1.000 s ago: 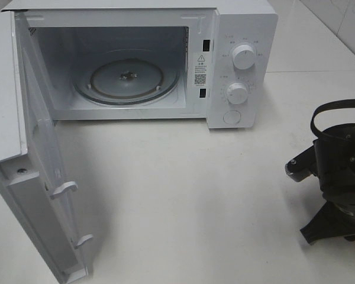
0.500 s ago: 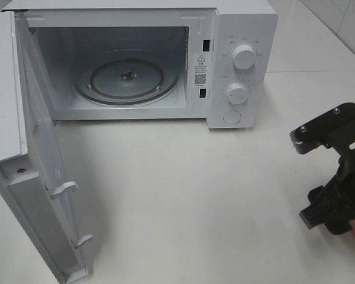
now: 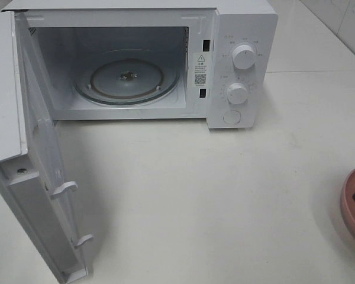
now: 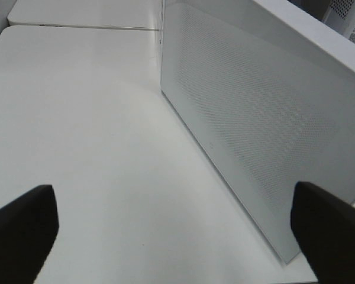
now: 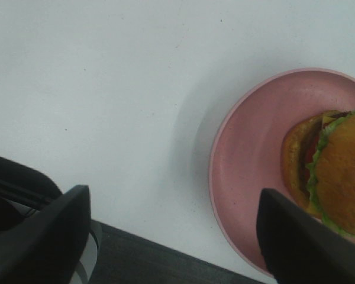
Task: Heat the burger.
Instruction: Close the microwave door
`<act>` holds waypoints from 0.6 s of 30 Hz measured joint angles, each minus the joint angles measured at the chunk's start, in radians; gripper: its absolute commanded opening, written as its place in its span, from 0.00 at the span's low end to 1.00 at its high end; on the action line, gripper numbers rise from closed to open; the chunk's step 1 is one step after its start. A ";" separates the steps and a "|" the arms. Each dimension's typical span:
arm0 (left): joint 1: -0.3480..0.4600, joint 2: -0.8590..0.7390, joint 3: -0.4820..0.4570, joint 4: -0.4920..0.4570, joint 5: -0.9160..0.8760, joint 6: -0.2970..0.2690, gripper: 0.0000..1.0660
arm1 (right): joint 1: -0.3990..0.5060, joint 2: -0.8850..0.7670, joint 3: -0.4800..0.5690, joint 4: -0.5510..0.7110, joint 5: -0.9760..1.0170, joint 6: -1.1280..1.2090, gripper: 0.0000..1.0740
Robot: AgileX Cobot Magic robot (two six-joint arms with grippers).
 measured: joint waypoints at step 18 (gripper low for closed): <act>0.000 0.000 0.000 0.000 0.000 0.000 0.94 | 0.000 -0.371 -0.006 0.003 0.159 -0.016 0.71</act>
